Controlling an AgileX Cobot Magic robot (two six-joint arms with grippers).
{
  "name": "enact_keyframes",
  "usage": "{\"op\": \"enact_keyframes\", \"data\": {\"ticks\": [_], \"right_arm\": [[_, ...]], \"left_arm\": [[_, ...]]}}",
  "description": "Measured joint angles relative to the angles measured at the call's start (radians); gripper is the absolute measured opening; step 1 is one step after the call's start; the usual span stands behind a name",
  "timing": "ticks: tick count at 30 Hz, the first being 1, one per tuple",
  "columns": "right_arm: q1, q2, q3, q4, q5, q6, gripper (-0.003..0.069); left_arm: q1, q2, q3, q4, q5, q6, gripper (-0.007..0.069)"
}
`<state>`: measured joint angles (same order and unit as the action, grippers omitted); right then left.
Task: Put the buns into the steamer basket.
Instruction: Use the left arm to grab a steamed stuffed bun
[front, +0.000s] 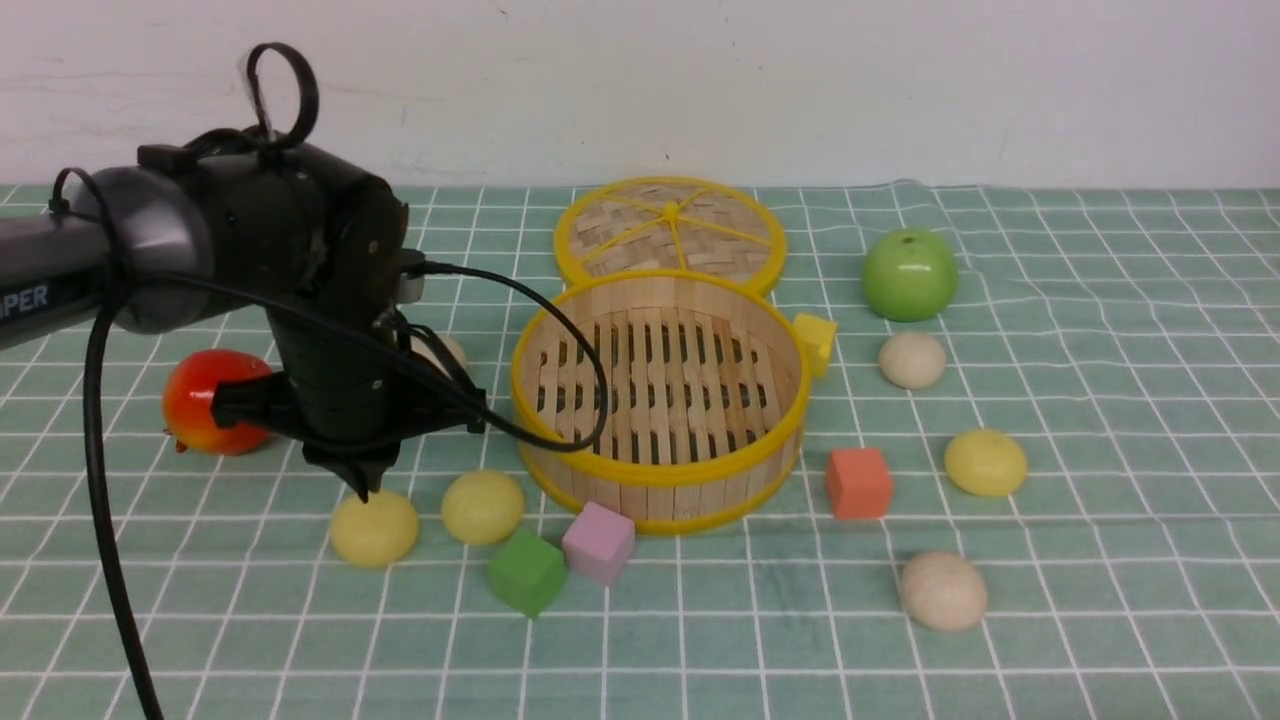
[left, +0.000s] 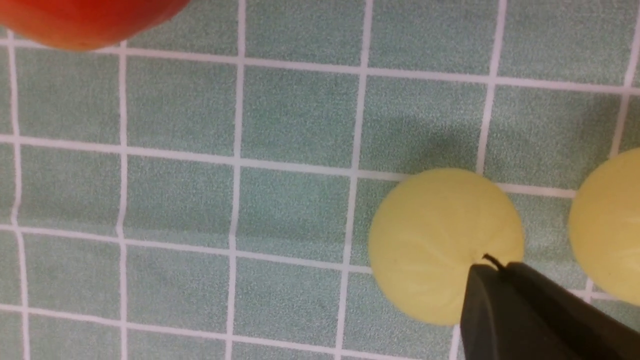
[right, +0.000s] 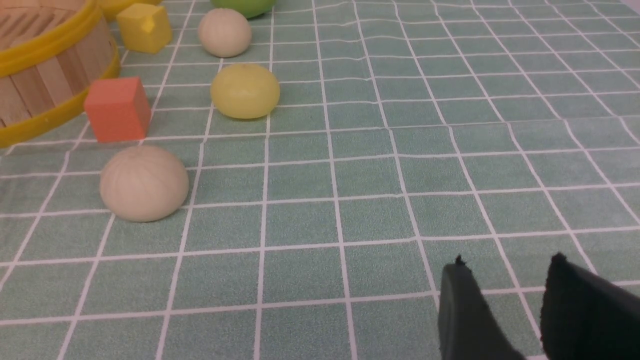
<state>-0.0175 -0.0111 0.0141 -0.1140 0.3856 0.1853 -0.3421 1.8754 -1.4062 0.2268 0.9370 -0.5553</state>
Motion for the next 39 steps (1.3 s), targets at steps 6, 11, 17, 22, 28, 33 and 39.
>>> {"op": "enact_keyframes", "data": {"ticks": [6, 11, 17, 22, 28, 33, 39], "right_arm": [[0.000, 0.000, 0.000, 0.000, 0.000, 0.000, 0.0240], [0.000, 0.000, 0.000, 0.000, 0.000, 0.000, 0.0240], [0.000, 0.000, 0.000, 0.000, 0.000, 0.000, 0.0240], [0.000, 0.000, 0.000, 0.000, 0.000, 0.000, 0.0240], [0.000, 0.000, 0.000, 0.000, 0.000, 0.000, 0.0240], [0.000, 0.000, 0.000, 0.000, 0.000, 0.000, 0.0240], [0.000, 0.000, 0.000, 0.000, 0.000, 0.000, 0.0240]], "left_arm": [[0.000, 0.011, 0.000, 0.004, -0.002, -0.004, 0.0120], [0.000, 0.044, 0.000, 0.006, -0.009, 0.008, 0.0232], [0.000, 0.082, 0.000, 0.034, -0.032, 0.021, 0.0252], [0.000, 0.082, 0.000, 0.044, -0.043, 0.021, 0.0202], [0.000, 0.086, 0.000, 0.045, -0.044, 0.021, 0.0143], [0.000, 0.105, 0.000, 0.045, -0.042, 0.032, 0.0106], [0.000, 0.105, -0.001, 0.043, -0.040, 0.038, 0.0011]]}}
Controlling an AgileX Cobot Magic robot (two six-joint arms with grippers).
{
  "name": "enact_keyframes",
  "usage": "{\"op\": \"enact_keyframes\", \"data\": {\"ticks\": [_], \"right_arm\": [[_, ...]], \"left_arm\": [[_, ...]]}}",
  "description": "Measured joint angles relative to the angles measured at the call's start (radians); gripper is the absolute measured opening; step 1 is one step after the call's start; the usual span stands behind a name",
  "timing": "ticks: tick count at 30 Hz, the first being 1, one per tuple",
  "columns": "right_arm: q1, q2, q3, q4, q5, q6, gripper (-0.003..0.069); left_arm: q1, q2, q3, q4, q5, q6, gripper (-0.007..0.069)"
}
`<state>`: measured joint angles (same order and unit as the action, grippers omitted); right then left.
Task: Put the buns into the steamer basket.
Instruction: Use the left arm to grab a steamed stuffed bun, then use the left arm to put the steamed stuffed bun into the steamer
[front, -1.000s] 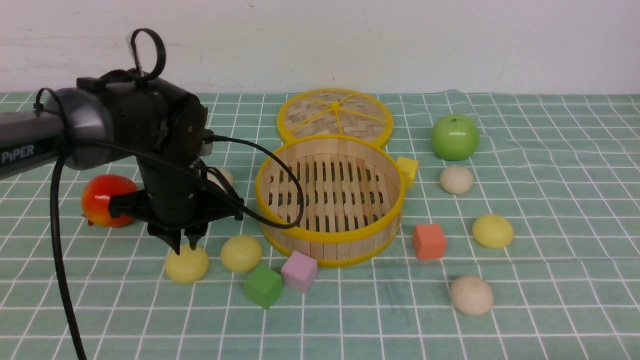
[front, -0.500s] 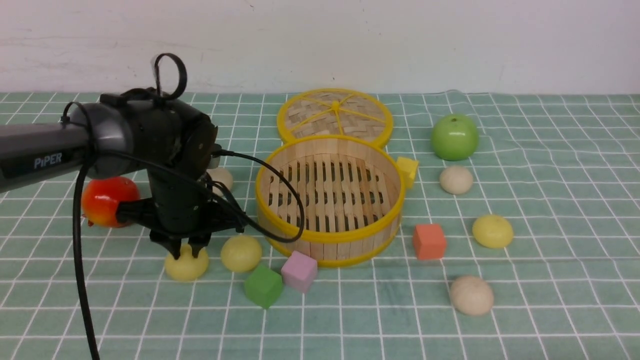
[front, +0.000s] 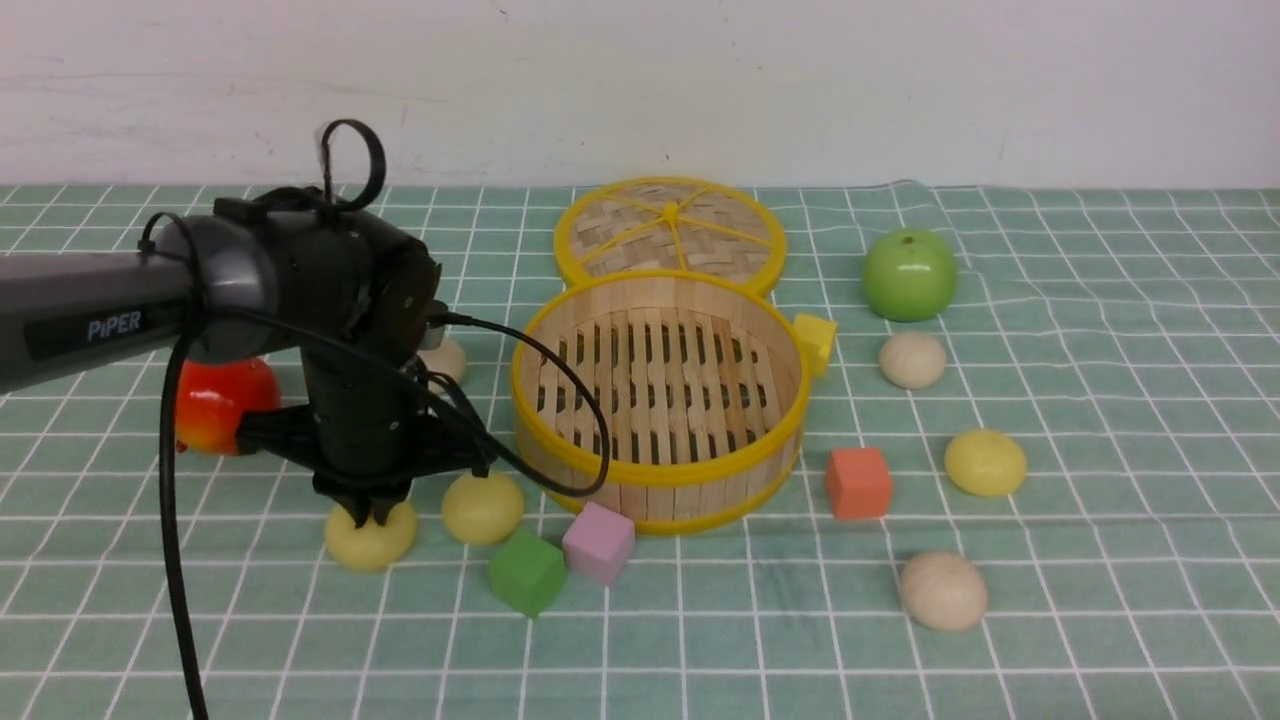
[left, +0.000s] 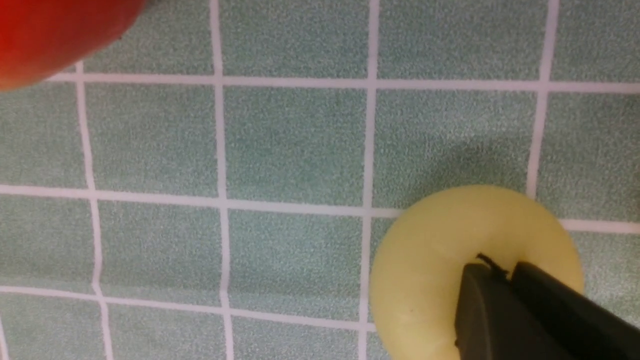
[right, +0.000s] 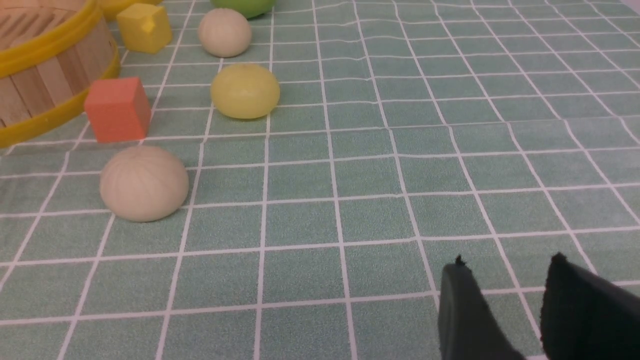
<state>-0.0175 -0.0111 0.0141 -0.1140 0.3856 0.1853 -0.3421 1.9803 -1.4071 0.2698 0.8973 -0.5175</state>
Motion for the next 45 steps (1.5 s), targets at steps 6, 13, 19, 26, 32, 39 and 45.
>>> {"op": "enact_keyframes", "data": {"ticks": [6, 13, 19, 26, 32, 39, 45], "right_arm": [[0.000, 0.000, 0.000, 0.000, 0.000, 0.000, 0.0240], [0.000, 0.000, 0.000, 0.000, 0.000, 0.000, 0.0240], [0.000, 0.000, 0.000, 0.000, 0.000, 0.000, 0.0240], [0.000, 0.000, 0.000, 0.000, 0.000, 0.000, 0.0240], [0.000, 0.000, 0.000, 0.000, 0.000, 0.000, 0.0240], [0.000, 0.000, 0.000, 0.000, 0.000, 0.000, 0.0240], [0.000, 0.000, 0.000, 0.000, 0.000, 0.000, 0.0240]], "left_arm": [[0.000, 0.000, 0.000, 0.000, 0.007, 0.003, -0.0013], [0.000, -0.030, 0.000, -0.002, 0.029, 0.007, -0.0013], [0.000, -0.069, 0.000, -0.005, 0.032, 0.009, -0.0013], [0.000, -0.093, -0.021, -0.014, 0.054, 0.020, -0.0013], [-0.002, -0.093, -0.166, -0.129, 0.099, 0.102, -0.0013], [-0.075, -0.057, -0.390, -0.207, 0.124, 0.163, -0.0013], [-0.124, 0.110, -0.548, -0.222, 0.127, 0.165, -0.0013]]}}
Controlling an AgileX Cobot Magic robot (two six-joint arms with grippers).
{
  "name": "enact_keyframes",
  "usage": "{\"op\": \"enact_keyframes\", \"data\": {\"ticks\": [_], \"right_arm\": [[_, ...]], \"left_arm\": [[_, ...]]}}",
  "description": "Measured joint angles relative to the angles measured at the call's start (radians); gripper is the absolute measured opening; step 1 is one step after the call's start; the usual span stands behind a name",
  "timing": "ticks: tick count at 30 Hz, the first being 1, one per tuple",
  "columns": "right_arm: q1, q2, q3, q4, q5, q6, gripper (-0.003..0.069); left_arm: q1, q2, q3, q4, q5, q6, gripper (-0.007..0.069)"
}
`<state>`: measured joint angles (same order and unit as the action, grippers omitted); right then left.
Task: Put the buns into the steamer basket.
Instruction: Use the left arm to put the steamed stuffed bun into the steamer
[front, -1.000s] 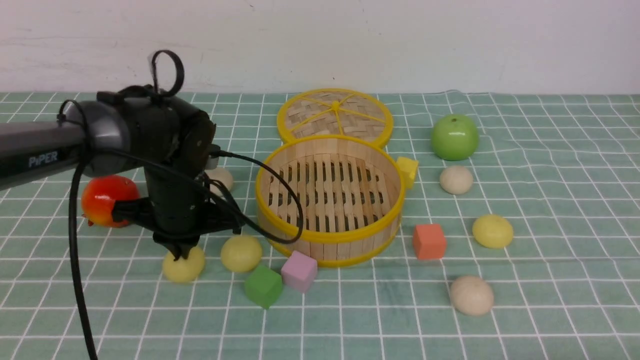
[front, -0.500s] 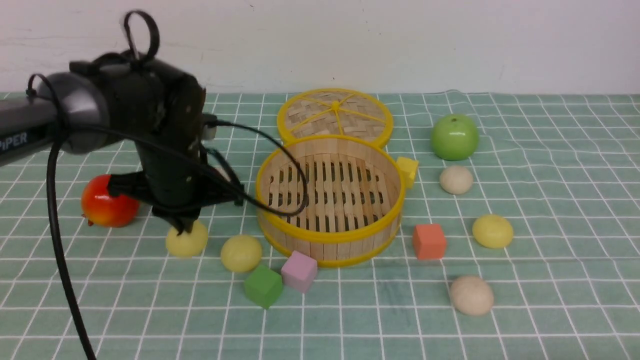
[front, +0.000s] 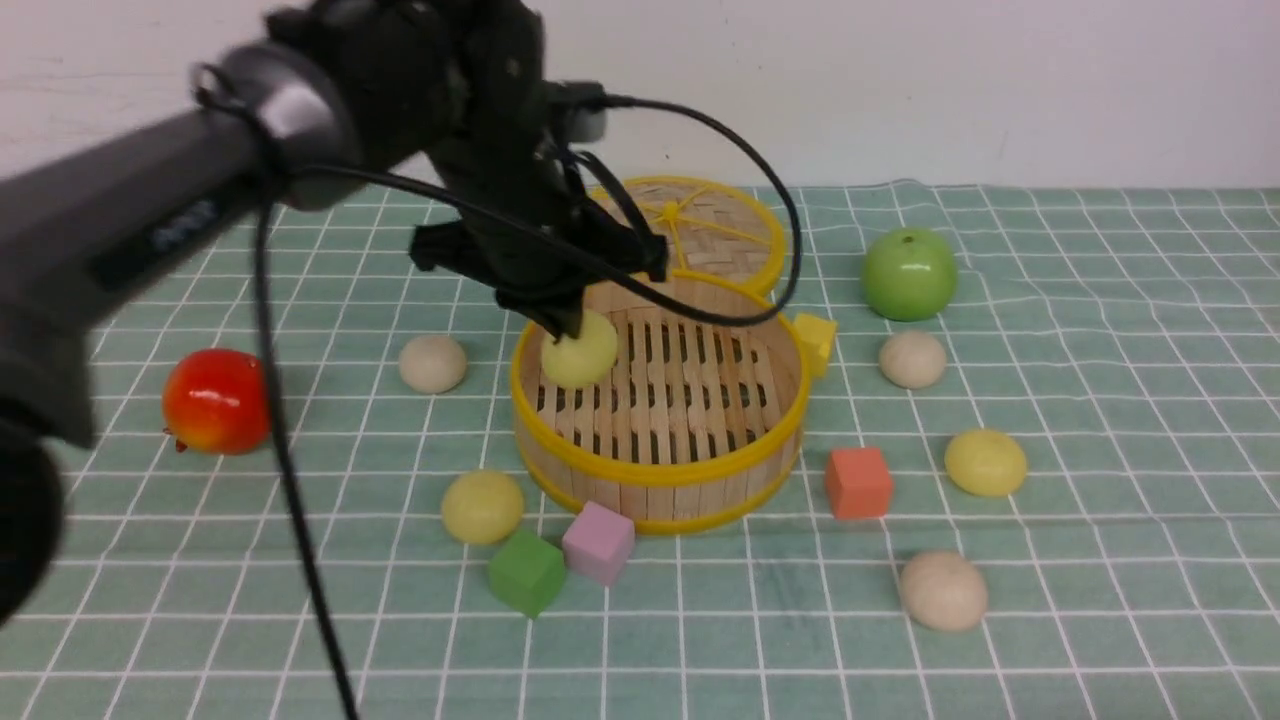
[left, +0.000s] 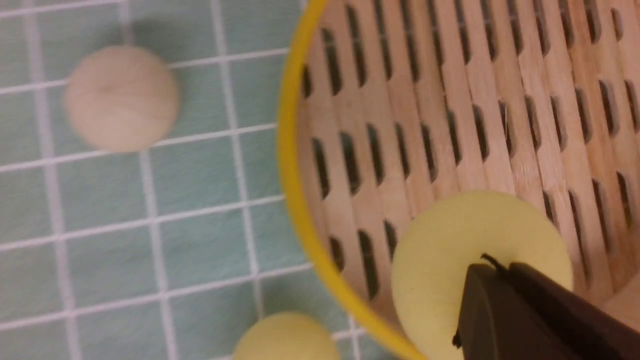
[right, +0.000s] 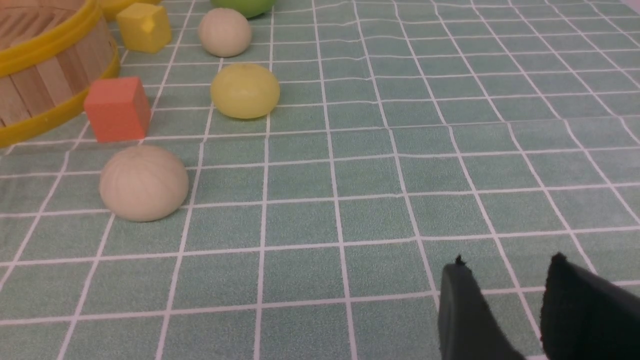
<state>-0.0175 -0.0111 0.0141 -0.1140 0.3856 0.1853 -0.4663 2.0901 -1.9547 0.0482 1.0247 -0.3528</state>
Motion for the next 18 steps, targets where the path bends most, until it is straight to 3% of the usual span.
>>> {"op": "enact_keyframes", "data": {"ticks": [12, 16, 18], "right_arm": [[0.000, 0.000, 0.000, 0.000, 0.000, 0.000, 0.0240], [0.000, 0.000, 0.000, 0.000, 0.000, 0.000, 0.0240], [0.000, 0.000, 0.000, 0.000, 0.000, 0.000, 0.0240]], "left_arm": [[-0.002, 0.147, -0.045, 0.004, -0.002, -0.067, 0.0005], [-0.002, 0.147, -0.055, 0.004, 0.013, -0.076, 0.0047], [-0.002, 0.147, -0.078, 0.004, 0.074, -0.077, 0.0104]]}}
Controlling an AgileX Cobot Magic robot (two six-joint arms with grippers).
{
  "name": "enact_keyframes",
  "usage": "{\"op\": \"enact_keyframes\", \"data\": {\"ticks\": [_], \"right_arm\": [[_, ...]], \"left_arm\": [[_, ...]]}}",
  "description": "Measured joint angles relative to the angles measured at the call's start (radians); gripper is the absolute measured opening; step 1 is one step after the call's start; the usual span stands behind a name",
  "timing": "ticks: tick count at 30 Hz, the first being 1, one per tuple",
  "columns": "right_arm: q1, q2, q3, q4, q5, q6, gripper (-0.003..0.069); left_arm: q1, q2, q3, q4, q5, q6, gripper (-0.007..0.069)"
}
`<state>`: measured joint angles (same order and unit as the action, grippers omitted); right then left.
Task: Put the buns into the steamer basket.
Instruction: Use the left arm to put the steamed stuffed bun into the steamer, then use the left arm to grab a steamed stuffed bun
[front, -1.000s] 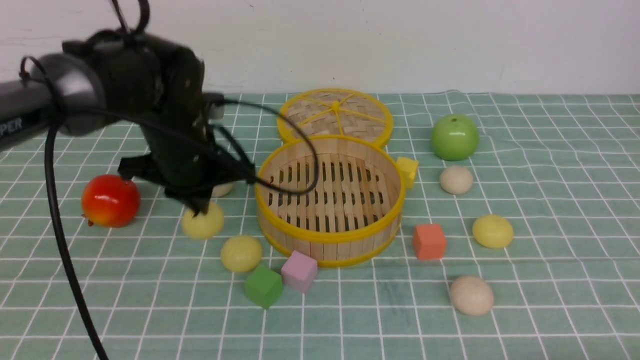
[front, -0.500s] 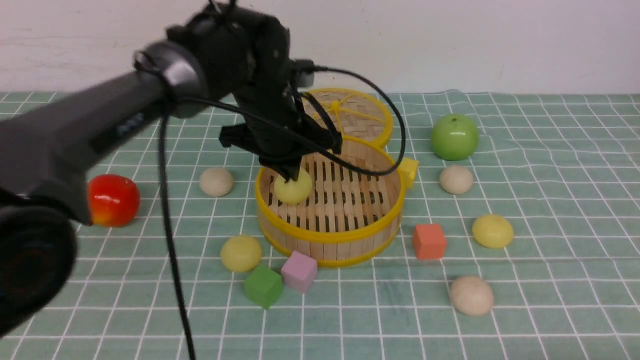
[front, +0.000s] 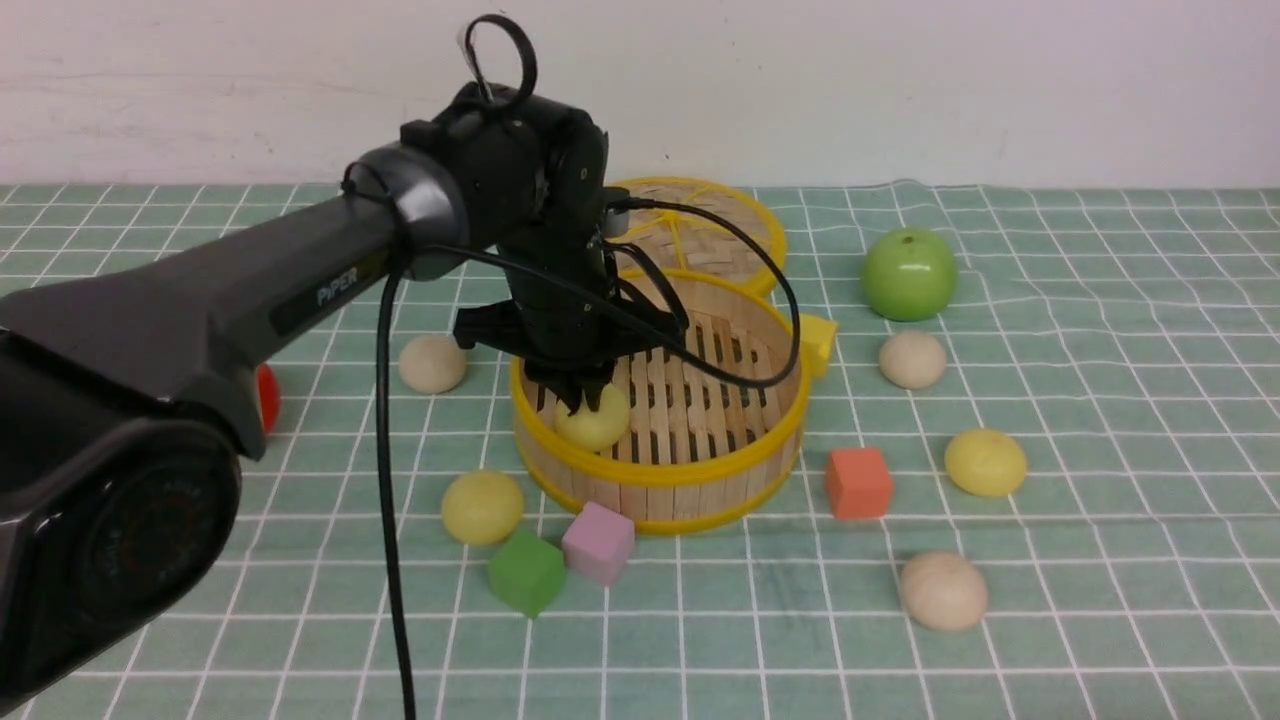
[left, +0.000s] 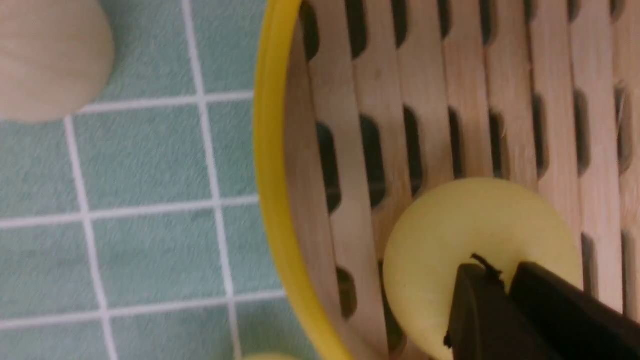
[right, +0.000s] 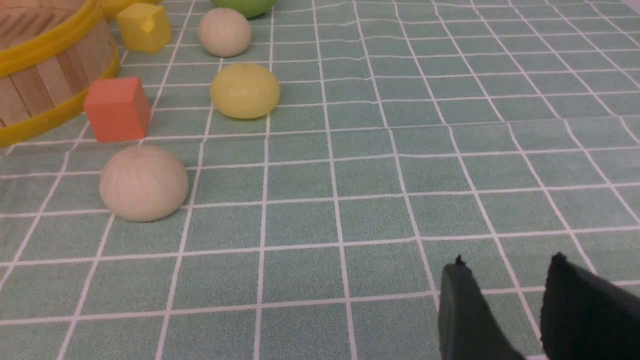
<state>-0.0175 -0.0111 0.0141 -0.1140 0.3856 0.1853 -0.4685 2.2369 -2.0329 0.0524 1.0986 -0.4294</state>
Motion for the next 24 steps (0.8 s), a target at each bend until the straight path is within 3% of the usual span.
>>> {"op": "enact_keyframes", "data": {"ticks": [1, 5, 9, 18, 24], "right_arm": [[0.000, 0.000, 0.000, 0.000, 0.000, 0.000, 0.0240], [0.000, 0.000, 0.000, 0.000, 0.000, 0.000, 0.0240], [0.000, 0.000, 0.000, 0.000, 0.000, 0.000, 0.0240], [0.000, 0.000, 0.000, 0.000, 0.000, 0.000, 0.0240], [0.000, 0.000, 0.000, 0.000, 0.000, 0.000, 0.0240]], "left_arm": [[0.000, 0.000, -0.003, 0.000, 0.005, 0.000, 0.0108], [0.000, 0.000, -0.080, -0.001, 0.113, 0.053, 0.0244], [0.000, -0.030, -0.118, -0.001, 0.130, 0.066, 0.0298], [0.000, -0.282, 0.039, 0.030, 0.138, 0.070, 0.0279], [0.000, -0.488, 0.342, 0.091, 0.121, 0.047, 0.0244]]}}
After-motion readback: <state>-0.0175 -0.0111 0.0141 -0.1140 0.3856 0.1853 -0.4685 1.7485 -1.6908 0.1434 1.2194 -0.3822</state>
